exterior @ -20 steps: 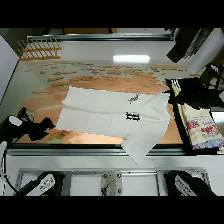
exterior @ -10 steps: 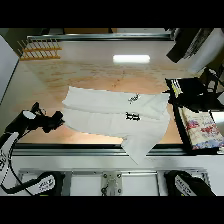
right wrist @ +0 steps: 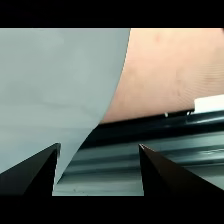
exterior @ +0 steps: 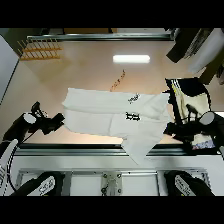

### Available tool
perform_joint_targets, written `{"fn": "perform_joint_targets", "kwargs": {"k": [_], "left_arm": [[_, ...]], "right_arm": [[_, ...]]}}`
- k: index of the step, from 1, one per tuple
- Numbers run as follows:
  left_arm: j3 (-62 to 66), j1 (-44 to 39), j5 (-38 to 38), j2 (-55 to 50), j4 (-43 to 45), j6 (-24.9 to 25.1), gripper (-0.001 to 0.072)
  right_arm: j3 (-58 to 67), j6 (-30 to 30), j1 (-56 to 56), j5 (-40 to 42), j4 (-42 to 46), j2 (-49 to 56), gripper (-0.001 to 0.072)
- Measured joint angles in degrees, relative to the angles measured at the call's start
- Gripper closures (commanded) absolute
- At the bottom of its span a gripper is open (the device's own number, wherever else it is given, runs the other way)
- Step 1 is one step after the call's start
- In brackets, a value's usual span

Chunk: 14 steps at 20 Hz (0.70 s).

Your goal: Fold the clothes and pants, and hang the long-sleeved shirts on hangers.

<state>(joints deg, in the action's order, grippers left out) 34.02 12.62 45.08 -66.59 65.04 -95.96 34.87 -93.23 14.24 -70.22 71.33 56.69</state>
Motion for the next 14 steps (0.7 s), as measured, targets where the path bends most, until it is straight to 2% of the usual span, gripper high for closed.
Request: {"fn": "perform_joint_targets", "kwargs": {"k": [4,8,10,11,13,14], "left_arm": [[-1.9,0.0,1.0,3.9,1.0,0.2,0.0699],[-2.4,0.0,1.4,5.2,1.2,0.2,0.0699],[-2.5,0.0,1.4,5.4,1.4,0.2,0.0699],[-2.5,0.0,1.4,5.4,1.4,0.2,0.0699],[-2.5,0.0,1.4,5.6,1.4,0.2,0.0699],[-2.5,0.0,1.4,5.6,1.4,0.2,0.0699]], "right_arm": [[-8.7,-0.5,-2.3,3.3,-5.6,0.4,0.0186],[-11.5,-0.8,-8.7,7.5,-10.6,2.3,0.0188],[-12.0,-0.9,-12.1,9.4,-13.7,3.5,0.0291],[-12.2,-0.9,-13.6,10.7,-14.6,4.0,0.0370],[-12.3,-0.4,-15.5,13.1,-15.7,4.6,0.0641],[-12.3,0.2,-16.2,14.2,-15.6,4.8,0.0698]]}}
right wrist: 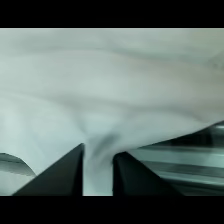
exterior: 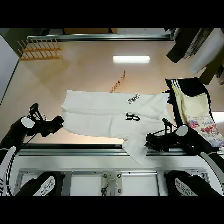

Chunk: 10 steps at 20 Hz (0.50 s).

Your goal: Fold the clothes and pants, and hang the long-sleeved shirts on hangers.

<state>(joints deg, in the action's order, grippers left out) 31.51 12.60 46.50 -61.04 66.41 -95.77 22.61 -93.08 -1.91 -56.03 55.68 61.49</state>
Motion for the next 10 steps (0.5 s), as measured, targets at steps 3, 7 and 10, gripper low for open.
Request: {"fn": "perform_joint_targets", "kwargs": {"k": [3,7,10], "left_arm": [[0.2,0.2,1.2,0.4,0.3,1.0,0.0699],[-0.3,2.2,7.0,4.6,3.8,2.2,0.0699],[-2.4,4.9,14.8,10.6,6.8,2.6,0.0700]], "right_arm": [[1.6,1.1,-0.9,0.7,0.9,-0.7,0.0699],[4.8,1.4,0.6,-5.7,7.9,-5.1,0.0699],[5.8,2.0,4.6,-12.8,13.8,-10.0,0.0700]]}}
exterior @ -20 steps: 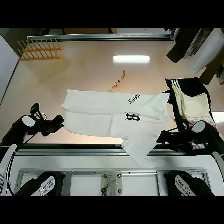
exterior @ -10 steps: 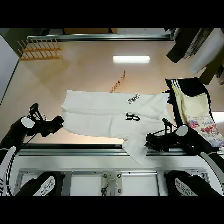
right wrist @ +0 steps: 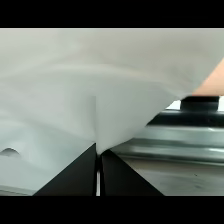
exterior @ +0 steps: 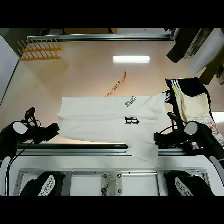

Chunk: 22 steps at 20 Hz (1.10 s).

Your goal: Fold the clothes and pants, and hang the long-sleeved shirts on hangers.

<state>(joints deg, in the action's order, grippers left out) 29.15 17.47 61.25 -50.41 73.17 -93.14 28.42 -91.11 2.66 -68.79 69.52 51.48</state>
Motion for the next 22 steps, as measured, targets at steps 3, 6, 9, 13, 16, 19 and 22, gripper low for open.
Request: {"fn": "perform_joint_targets", "kwargs": {"k": [3,6,9,13,16,19,22], "left_arm": [[-1.0,0.6,6.7,5.7,1.0,0.5,0.0699],[0.3,-1.5,10.1,8.5,1.7,0.6,0.0699],[3.8,-3.7,11.4,6.0,1.9,0.6,0.0699],[10.5,-5.6,10.5,-2.8,2.1,0.7,0.0699],[16.5,-7.1,9.7,-10.7,2.3,1.3,0.0699],[23.1,-8.2,9.2,-18.8,2.3,2.0,0.0699],[29.2,-8.6,9.0,-25.9,2.3,2.2,0.0699]], "right_arm": [[1.2,1.2,4.4,-5.3,2.8,-3.5,0.0701],[4.4,2.2,6.6,-8.0,3.9,-4.4,0.0700],[9.9,2.6,7.4,-8.6,4.4,-2.7,0.0701],[18.9,3.1,7.3,-6.9,4.5,3.6,0.0700],[24.6,3.8,5.8,-4.3,4.2,9.6,0.0700],[29.5,4.2,4.1,-0.6,3.8,15.8,0.0700],[32.5,4.2,2.8,3.4,3.0,20.9,0.0699]]}}
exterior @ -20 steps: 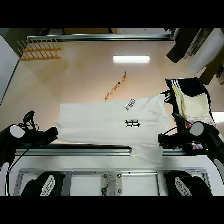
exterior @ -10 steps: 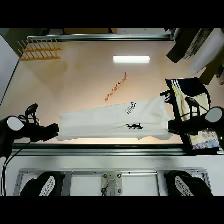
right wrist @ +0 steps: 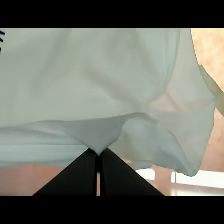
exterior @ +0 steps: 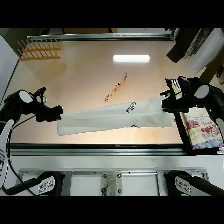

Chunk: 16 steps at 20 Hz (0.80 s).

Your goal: Fold the clothes and pants, and hang the long-sleeved shirts on hangers.

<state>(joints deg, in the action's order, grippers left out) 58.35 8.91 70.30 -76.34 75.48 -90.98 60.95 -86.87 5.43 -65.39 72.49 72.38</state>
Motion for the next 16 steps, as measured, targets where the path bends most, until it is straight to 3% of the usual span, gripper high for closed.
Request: {"fn": "perform_joint_targets", "kwargs": {"k": [4,5,6,7,8,12,13,14,15,16], "left_arm": [[5.6,-0.2,0.0,-7.1,-0.1,0.2,0.0698],[6.7,-0.2,0.0,-8.4,-0.2,0.2,0.0559],[7.5,-0.2,0.0,-9.4,-0.3,0.2,0.0263],[8.2,-0.2,0.0,-10.2,-0.3,0.2,0.0142],[9.0,-0.2,-0.5,-10.6,-0.6,0.2,0.0142],[12.7,0.3,-3.0,-9.7,-3.5,0.2,0.0145],[13.7,0.4,-3.2,-8.7,-3.9,0.2,0.0299],[14.2,0.4,-3.3,-7.5,-4.3,0.2,0.0527],[14.4,0.2,-3.5,-6.1,-4.7,0.2,0.0702],[14.2,-0.2,-3.7,-4.7,-4.9,0.2,0.0699]], "right_arm": [[1.5,0.1,-1.5,6.6,-2.3,4.7,0.0686],[1.6,0.1,-1.8,8.6,-3.2,5.6,0.0661],[1.7,0.1,-2.1,10.4,-4.1,6.3,0.0459],[1.8,0.1,-2.3,12.5,-5.2,6.9,0.0163],[1.9,0.1,-2.5,14.4,-6.4,7.4,0.0047],[3.4,1.8,-1.9,20.2,-11.7,8.0,0.0047],[4.1,2.8,-1.0,20.2,-12.4,7.8,0.0047],[4.8,3.9,0.3,19.5,-13.0,7.6,0.0047],[5.2,5.3,1.8,17.9,-13.4,7.6,0.0046],[5.5,6.9,3.7,15.7,-13.6,7.7,0.0046]]}}
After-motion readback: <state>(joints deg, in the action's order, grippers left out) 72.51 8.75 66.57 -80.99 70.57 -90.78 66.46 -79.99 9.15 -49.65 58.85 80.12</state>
